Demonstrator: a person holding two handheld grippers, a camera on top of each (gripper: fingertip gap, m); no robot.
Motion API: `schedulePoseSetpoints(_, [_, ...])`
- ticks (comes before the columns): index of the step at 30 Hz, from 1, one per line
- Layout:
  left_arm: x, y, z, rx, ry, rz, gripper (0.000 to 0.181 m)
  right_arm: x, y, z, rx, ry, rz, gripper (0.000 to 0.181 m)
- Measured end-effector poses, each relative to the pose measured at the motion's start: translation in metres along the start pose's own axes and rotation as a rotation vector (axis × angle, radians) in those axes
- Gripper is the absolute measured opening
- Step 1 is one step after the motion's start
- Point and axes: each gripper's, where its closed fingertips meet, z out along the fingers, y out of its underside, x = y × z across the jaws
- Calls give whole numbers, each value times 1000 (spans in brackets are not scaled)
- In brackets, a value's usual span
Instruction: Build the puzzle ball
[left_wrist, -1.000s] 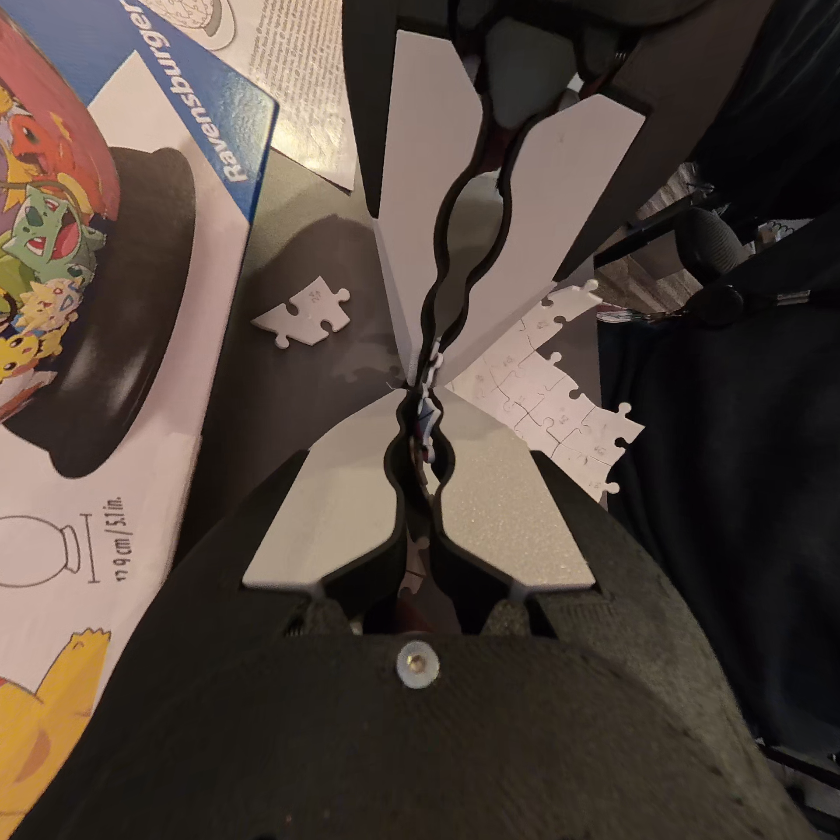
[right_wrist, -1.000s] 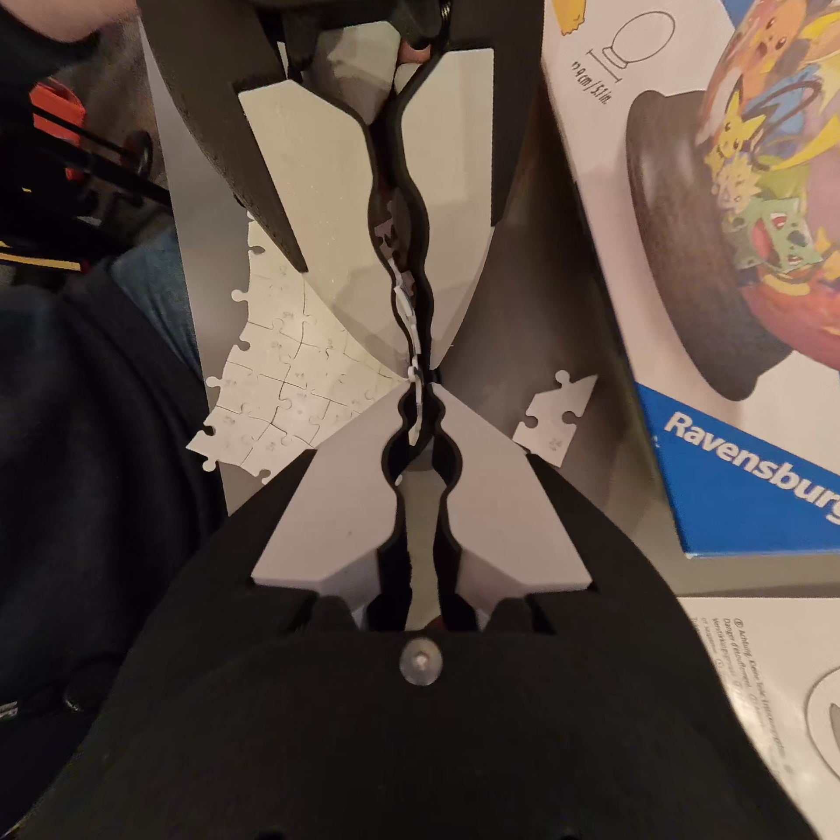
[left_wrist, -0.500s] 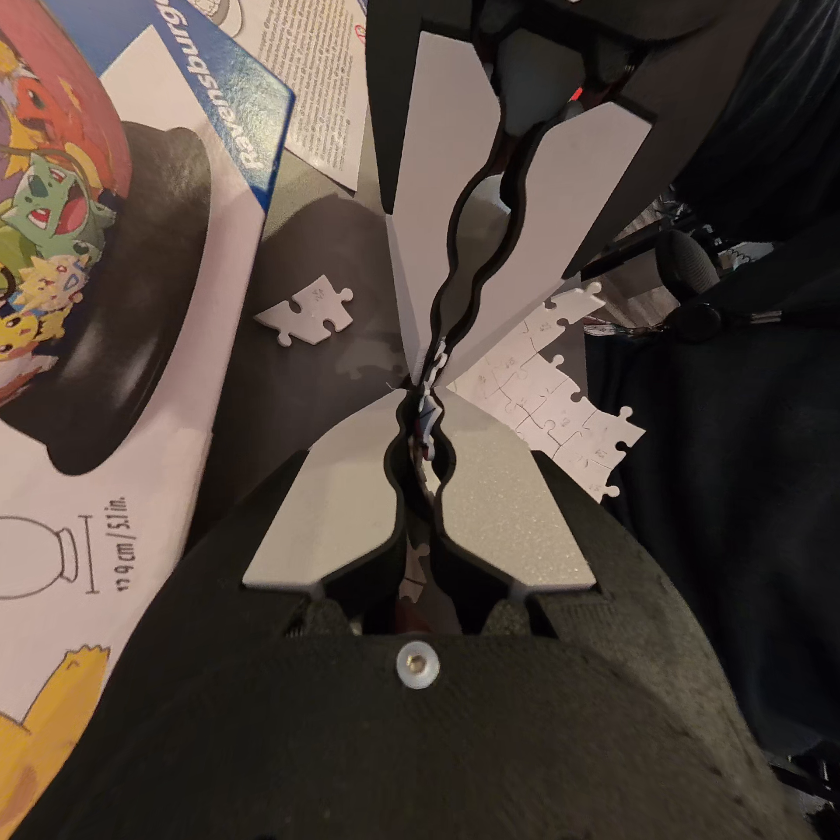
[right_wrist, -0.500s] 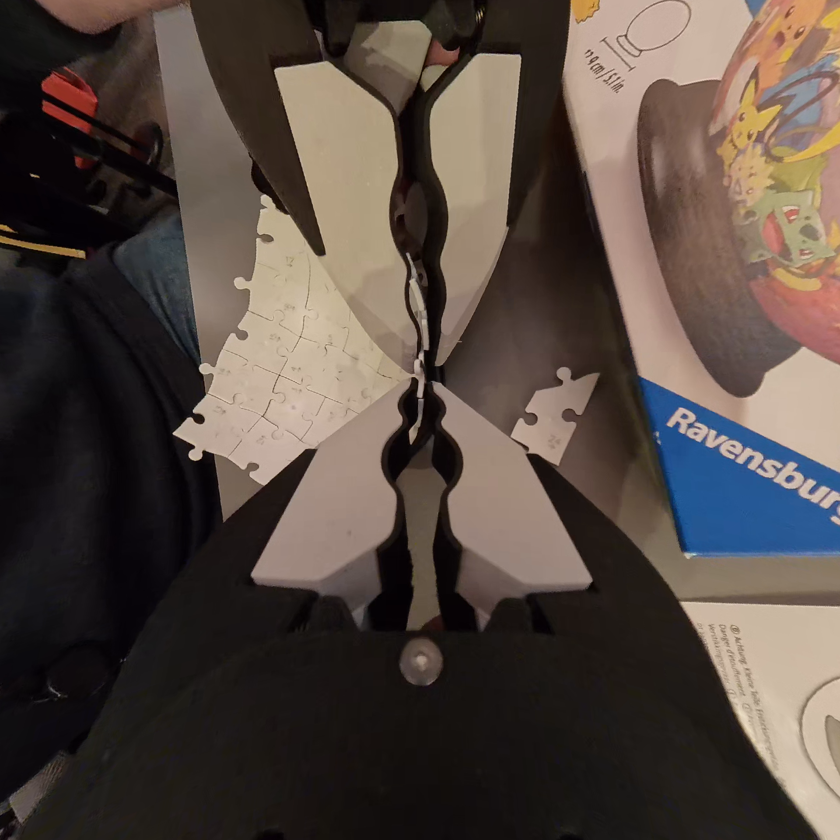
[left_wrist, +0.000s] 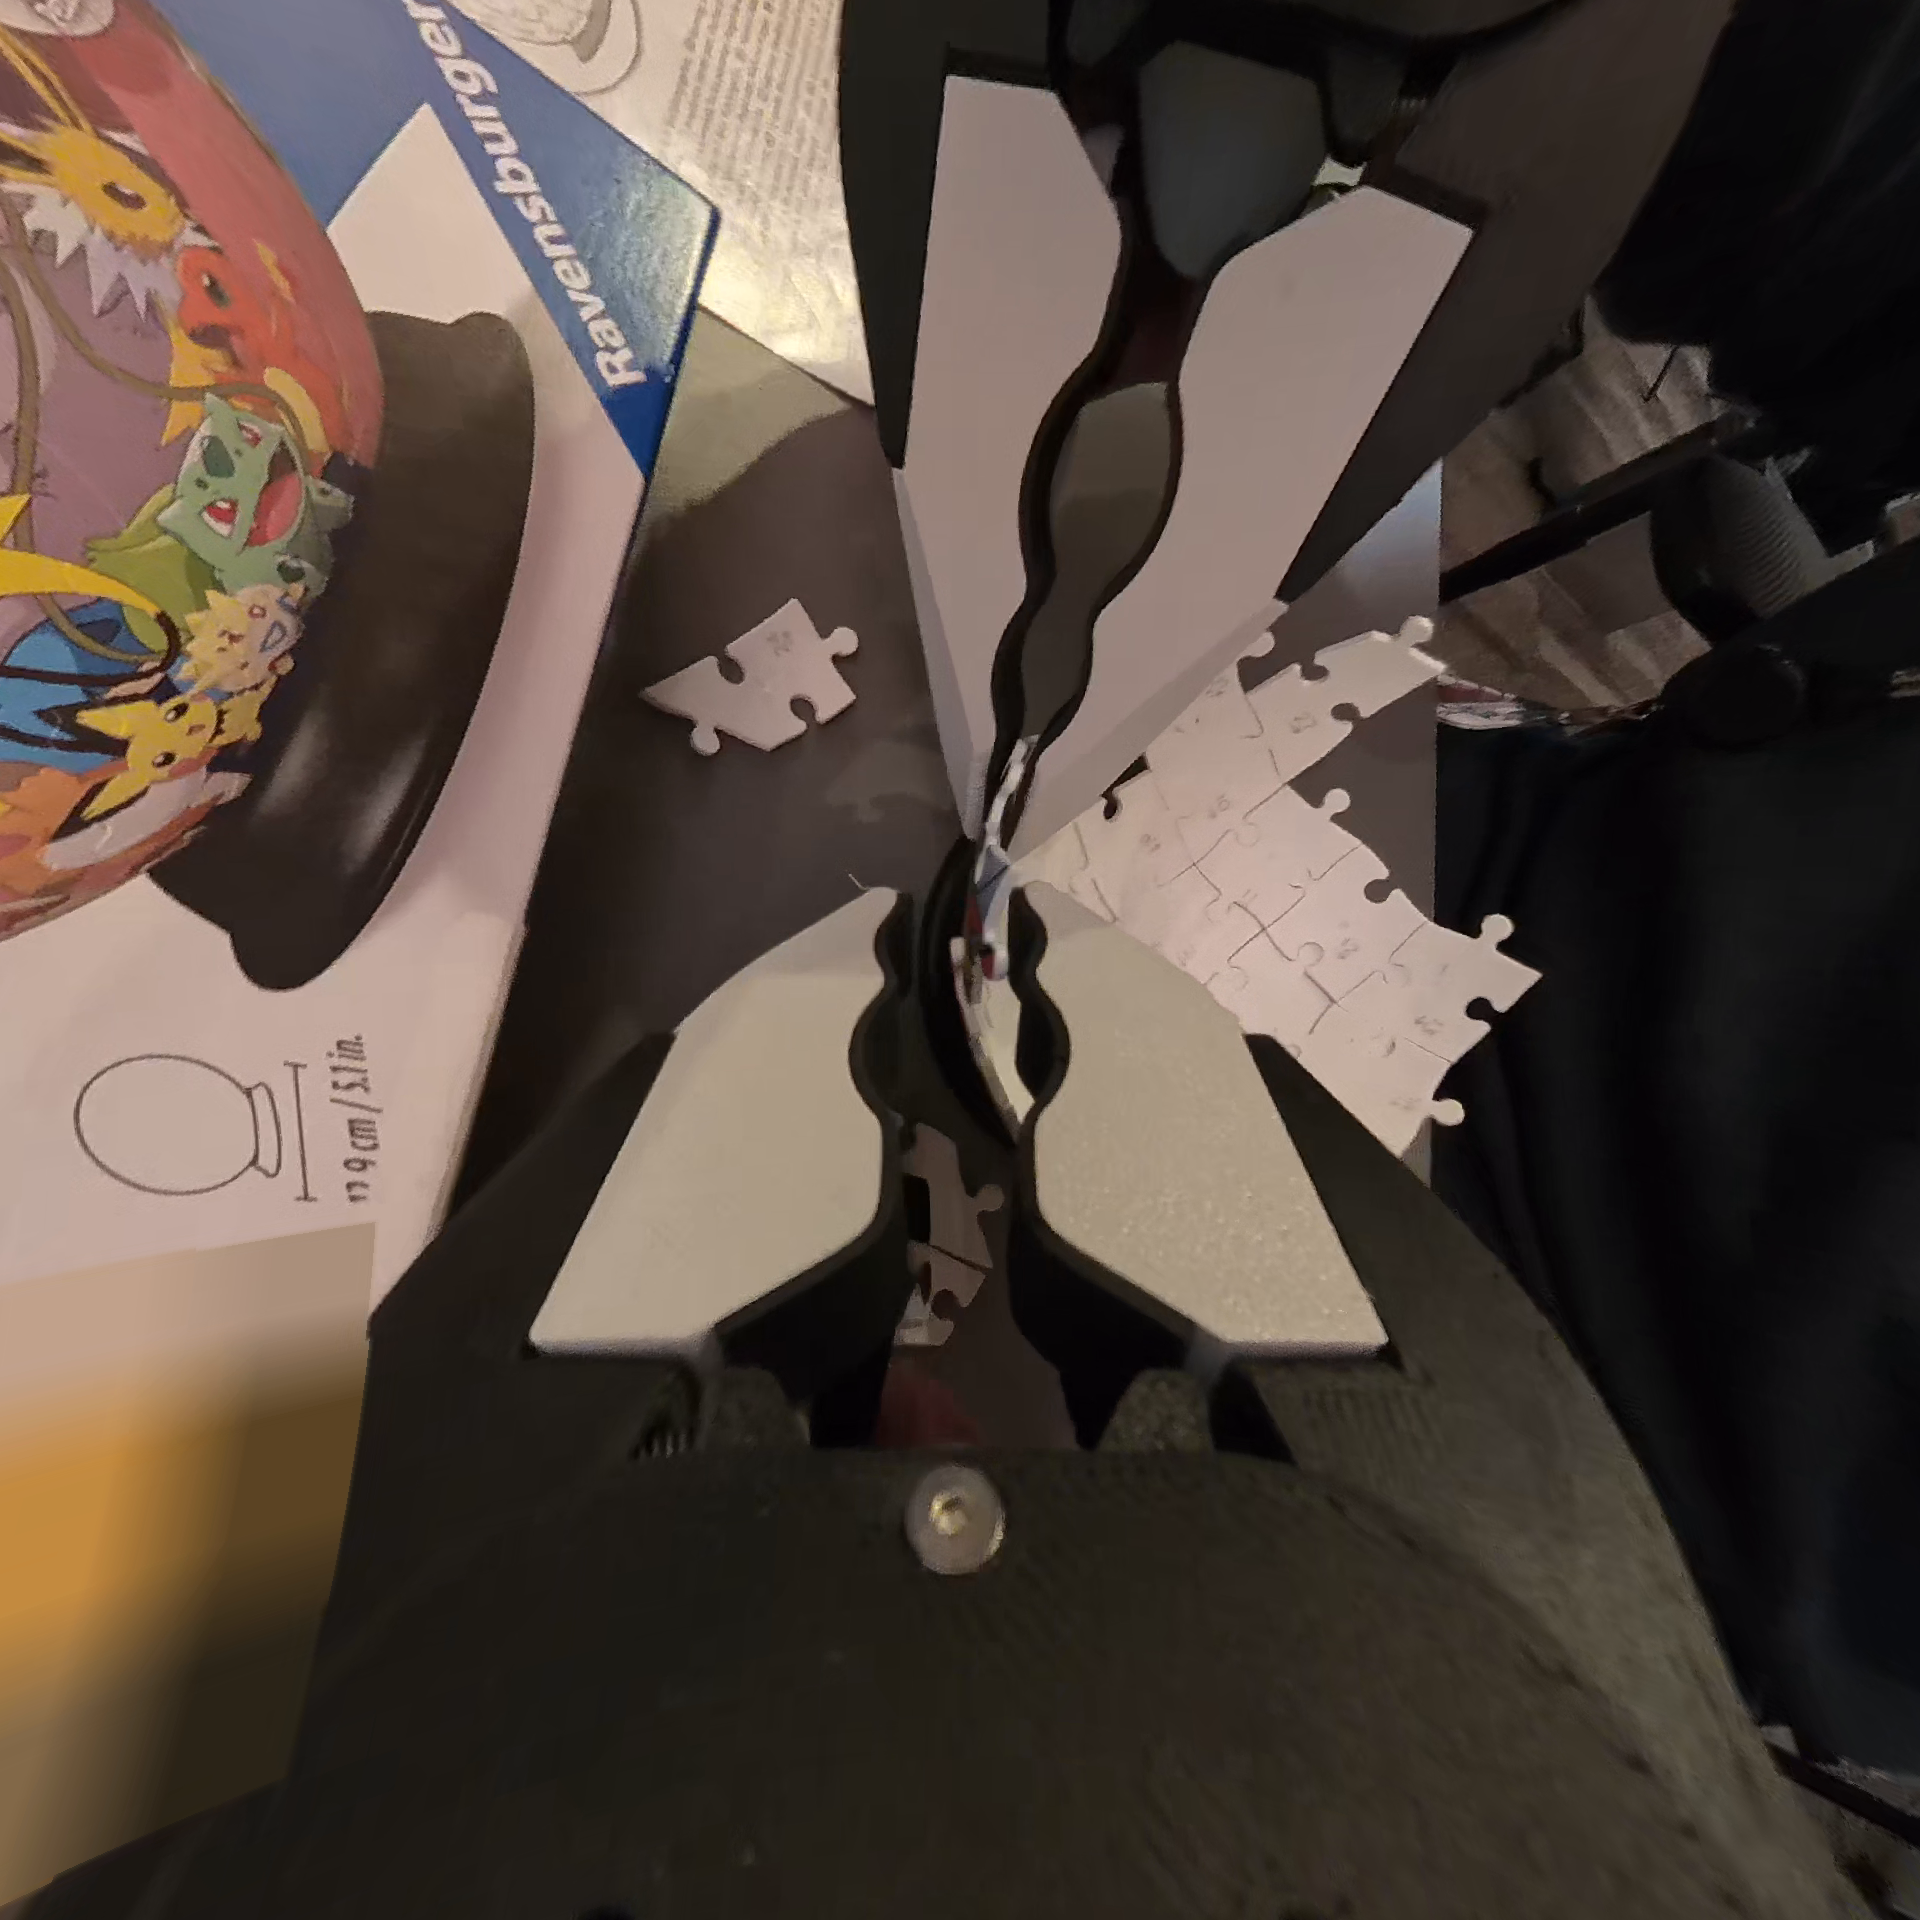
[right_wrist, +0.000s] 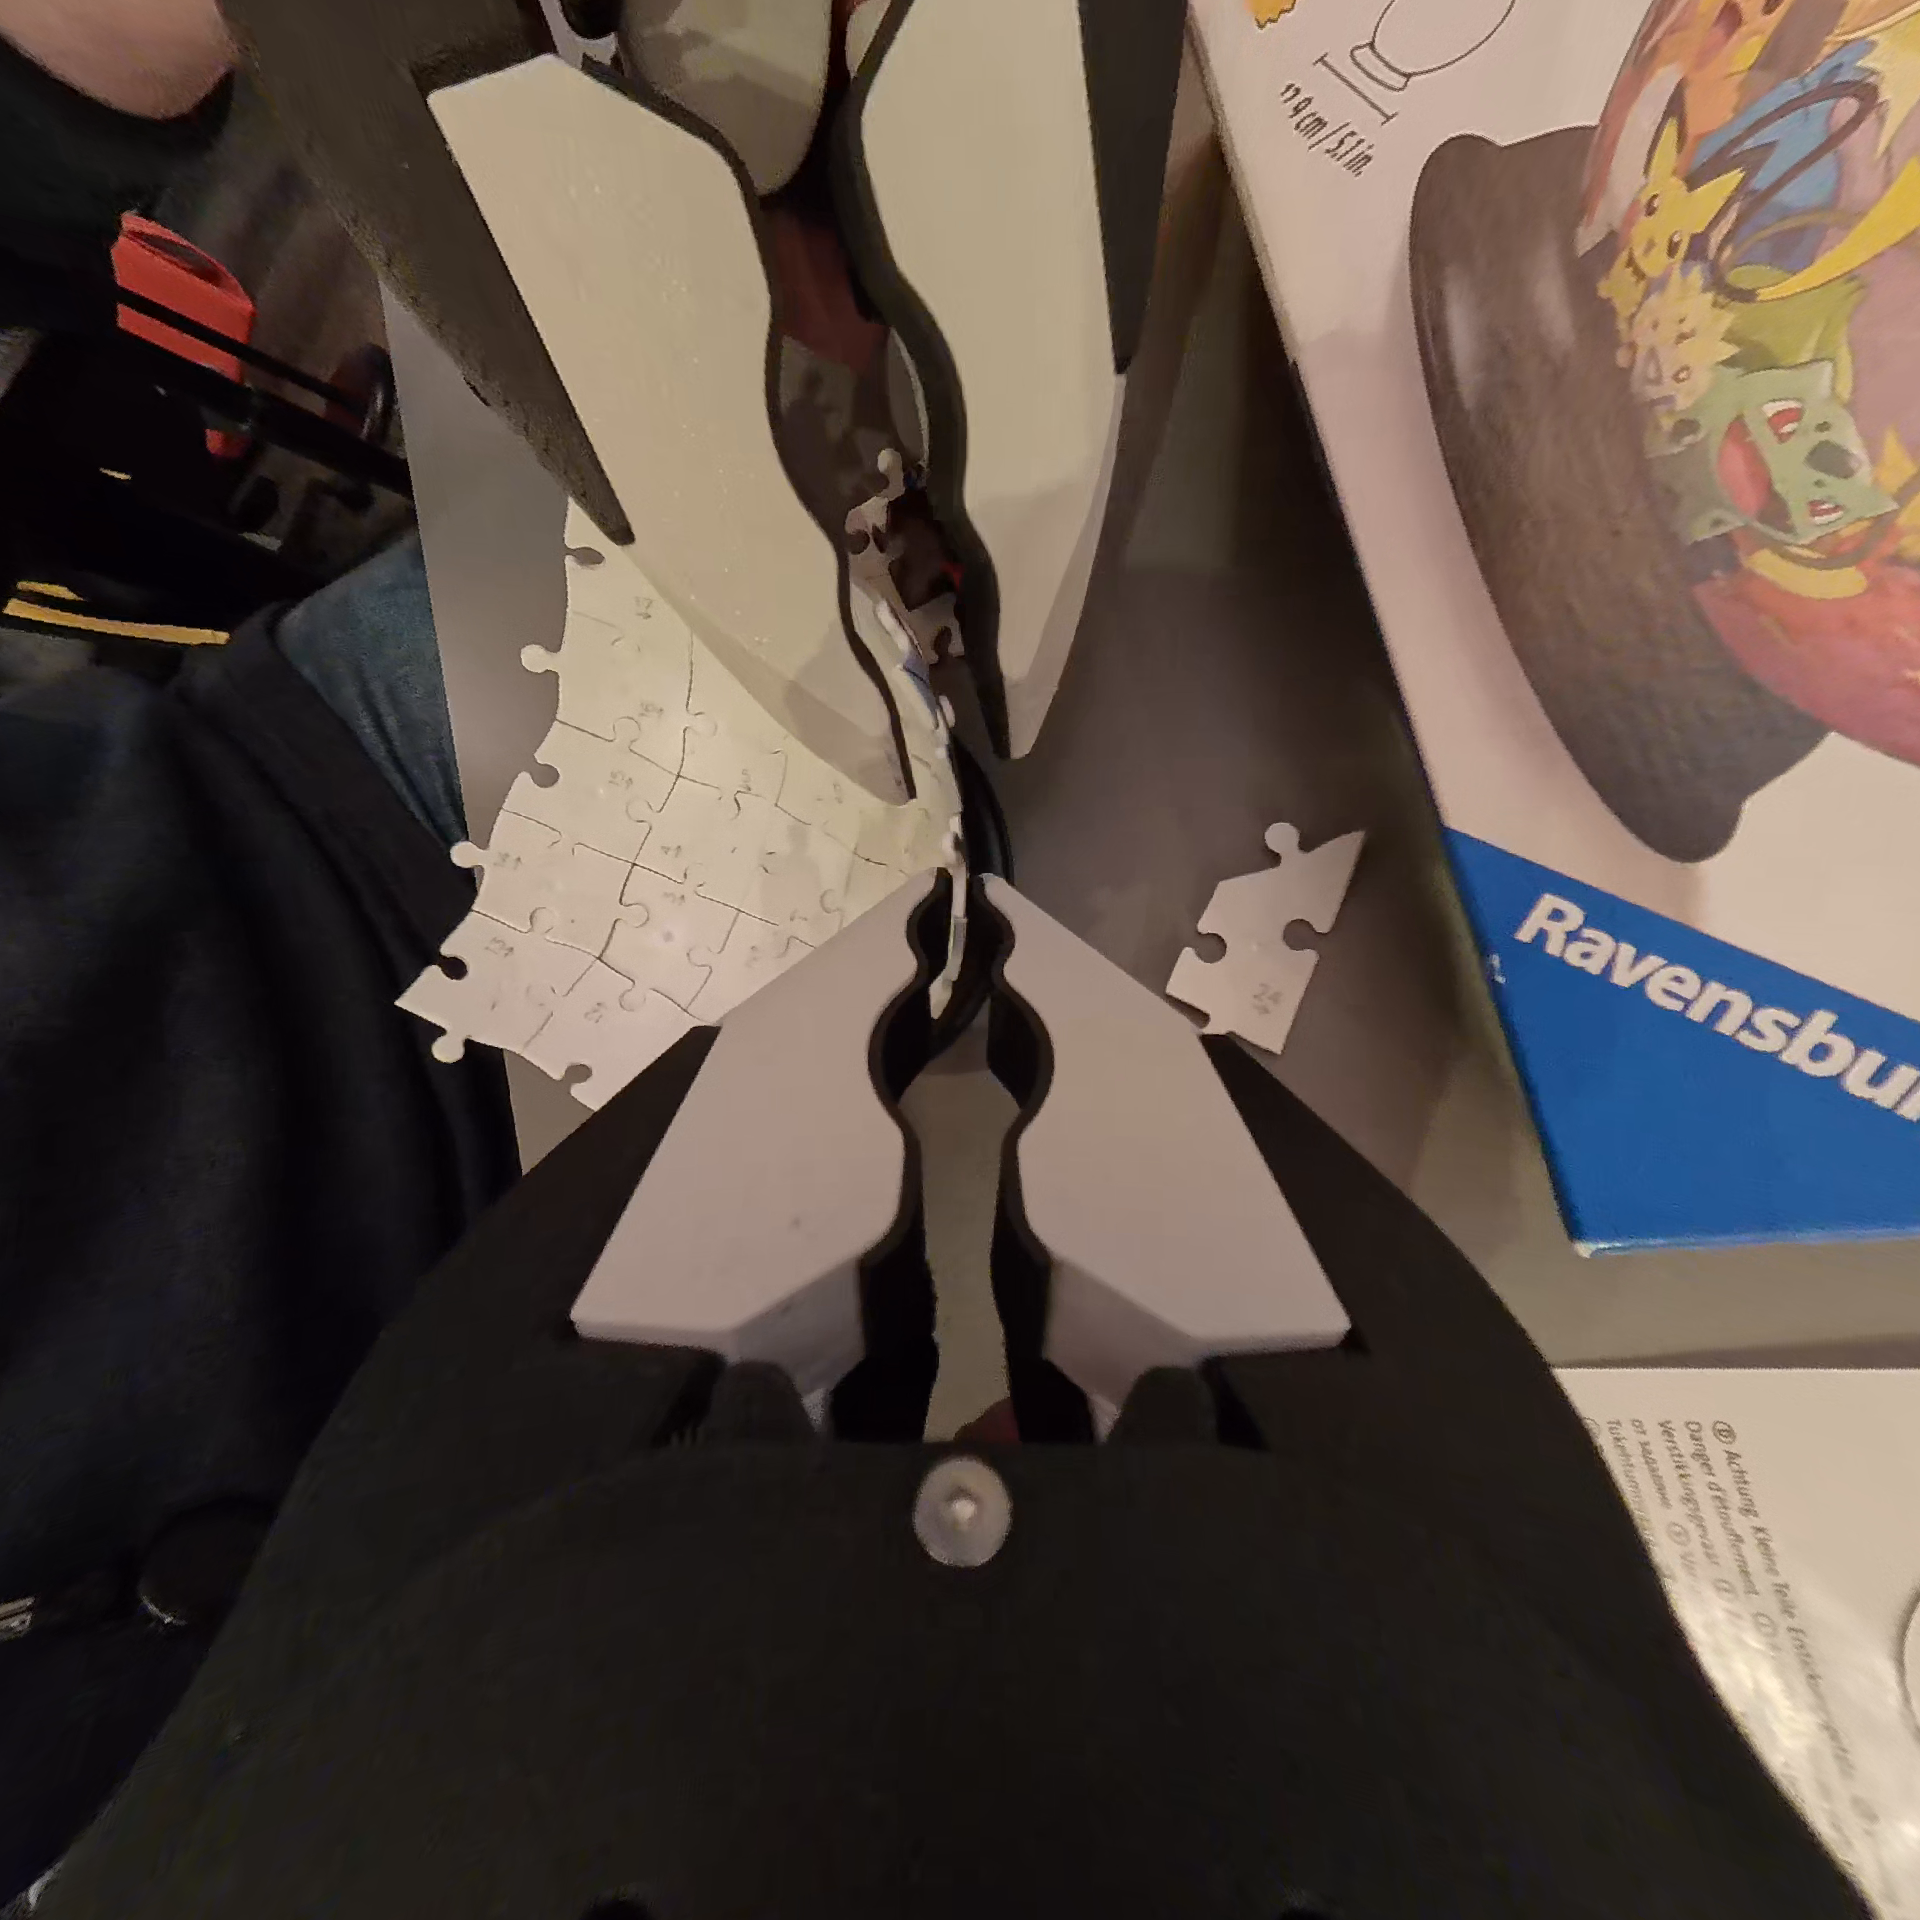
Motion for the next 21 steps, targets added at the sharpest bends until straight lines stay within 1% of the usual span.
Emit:
schedulePoseSetpoints(2, [2,-1,0,-4,1,5,14,0,0,-1,-7,-2,5,0])
schedulePoseSetpoints(6, [-2,1,1,-46,-58,27,8,1,-2,-1,-2,7,25,0])
schedulePoseSetpoints(8, [-2,2,3,-61,-59,26,6,1,-2,0,-10,10,30,0])
schedulePoseSetpoints(15, [-3,3,4,-80,-62,-3,6,1,0,1,-13,3,46,0])
schedulePoseSetpoints(19, [-3,1,2,-64,-47,-26,12,2,-1,2,-3,-6,65,3])
schedulePoseSetpoints(21, [-3,-1,0,-50,-46,-41,25,4,-1,3,8,1,61,8])
